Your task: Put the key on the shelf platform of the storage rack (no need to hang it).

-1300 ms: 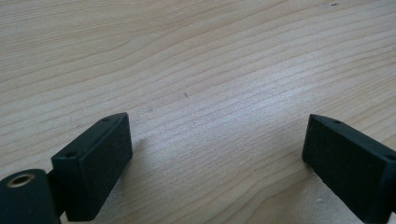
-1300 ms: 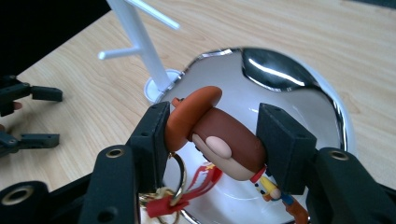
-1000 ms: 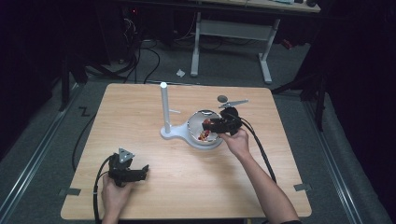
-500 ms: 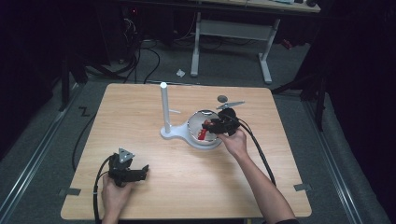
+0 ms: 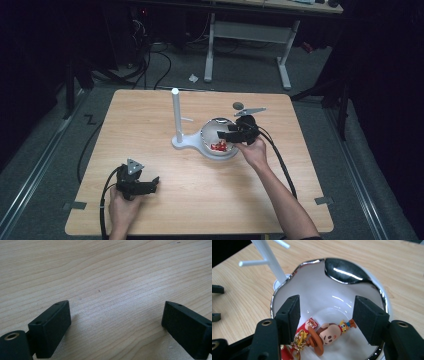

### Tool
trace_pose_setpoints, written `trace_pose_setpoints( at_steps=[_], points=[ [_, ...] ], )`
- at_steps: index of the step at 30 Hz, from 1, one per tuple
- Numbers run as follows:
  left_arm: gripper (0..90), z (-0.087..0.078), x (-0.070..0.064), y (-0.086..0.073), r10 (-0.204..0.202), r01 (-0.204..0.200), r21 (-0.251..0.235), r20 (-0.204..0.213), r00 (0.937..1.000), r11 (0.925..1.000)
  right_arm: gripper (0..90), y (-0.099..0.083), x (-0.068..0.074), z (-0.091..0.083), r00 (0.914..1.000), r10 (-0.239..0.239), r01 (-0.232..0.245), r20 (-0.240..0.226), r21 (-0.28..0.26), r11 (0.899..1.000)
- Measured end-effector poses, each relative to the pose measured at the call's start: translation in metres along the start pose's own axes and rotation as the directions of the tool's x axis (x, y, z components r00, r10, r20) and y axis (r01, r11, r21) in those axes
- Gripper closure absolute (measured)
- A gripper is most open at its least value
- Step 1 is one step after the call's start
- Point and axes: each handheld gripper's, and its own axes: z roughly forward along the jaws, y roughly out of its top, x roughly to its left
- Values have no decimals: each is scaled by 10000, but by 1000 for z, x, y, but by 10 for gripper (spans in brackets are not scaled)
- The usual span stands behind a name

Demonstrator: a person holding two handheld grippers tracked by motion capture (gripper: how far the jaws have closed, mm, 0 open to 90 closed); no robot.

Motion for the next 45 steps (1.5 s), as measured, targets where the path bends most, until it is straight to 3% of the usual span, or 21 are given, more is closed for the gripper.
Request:
trace_pose_setpoints(
  at_steps=[12, 16, 25, 45],
  points=[
    [89, 0, 0, 0, -1, 1, 1, 0, 10000, 10000, 419, 1, 1, -21, 9994, -229, 243, 248, -573, 9981],
    [89, 0, 0, 0, -2, 2, 1, 0, 10000, 10000, 431, -1, 0, -29, 9979, -299, 342, 571, -749, 9966],
    [89, 0, 0, 0, 0, 0, -1, 1, 10000, 10000, 431, -8, -9, -44, 9970, -84, 158, 765, -966, 9952],
    [90, 0, 0, 0, -2, 2, 0, 2, 10000, 10000, 430, -14, -11, -72, 9957, -42, 183, 929, -1504, 9885]
  ],
)
